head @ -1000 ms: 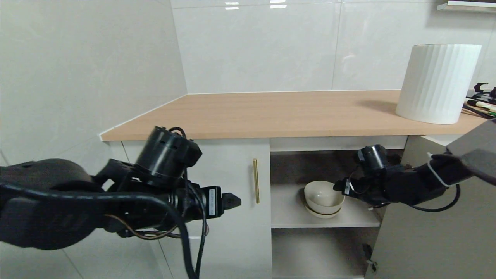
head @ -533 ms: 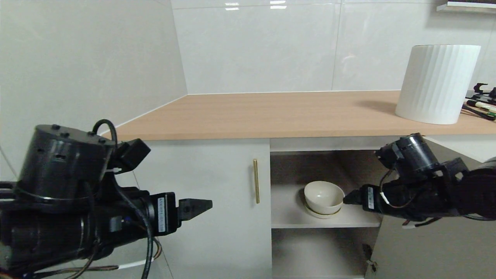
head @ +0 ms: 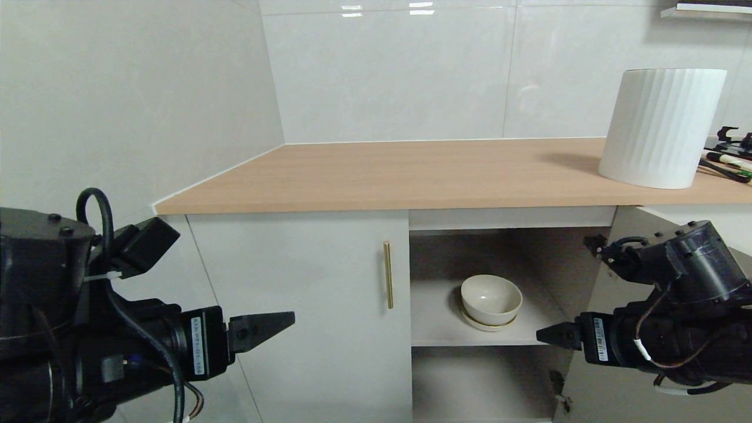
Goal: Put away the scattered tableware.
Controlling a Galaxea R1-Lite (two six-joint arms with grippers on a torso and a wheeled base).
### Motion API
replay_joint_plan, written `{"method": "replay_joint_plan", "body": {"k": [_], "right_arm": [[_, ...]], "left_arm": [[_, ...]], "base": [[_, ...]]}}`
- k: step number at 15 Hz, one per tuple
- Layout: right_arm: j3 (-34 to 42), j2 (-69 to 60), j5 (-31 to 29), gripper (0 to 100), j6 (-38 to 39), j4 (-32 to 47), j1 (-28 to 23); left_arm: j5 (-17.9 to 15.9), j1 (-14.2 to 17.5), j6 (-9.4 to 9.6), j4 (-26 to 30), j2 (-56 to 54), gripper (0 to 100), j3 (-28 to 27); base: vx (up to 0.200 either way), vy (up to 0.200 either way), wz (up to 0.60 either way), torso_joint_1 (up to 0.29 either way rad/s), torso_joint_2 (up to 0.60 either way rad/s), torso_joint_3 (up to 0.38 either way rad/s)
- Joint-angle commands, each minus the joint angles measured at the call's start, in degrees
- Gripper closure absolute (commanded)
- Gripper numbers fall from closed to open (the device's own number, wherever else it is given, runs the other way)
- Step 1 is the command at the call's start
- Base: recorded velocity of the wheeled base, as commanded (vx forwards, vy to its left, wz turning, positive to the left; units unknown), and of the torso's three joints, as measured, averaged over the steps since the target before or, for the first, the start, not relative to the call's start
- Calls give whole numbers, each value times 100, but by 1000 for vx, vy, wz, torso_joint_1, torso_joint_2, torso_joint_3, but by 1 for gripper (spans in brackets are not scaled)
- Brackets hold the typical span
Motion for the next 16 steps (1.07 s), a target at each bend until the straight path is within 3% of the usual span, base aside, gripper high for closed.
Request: {"method": "replay_joint_plan", "body": {"k": [1,16], "right_arm": [[22,-72,1,0,-1,72,17],[145,-239,-8,0,-1,169,114]], "left_arm": [[-1,8,-7,-3,0,0,86],[-10,-133,11,-12,-52,0,236]], "base": [[0,0,0,0,0,0],[-200,0,0,2,2,0]]}}
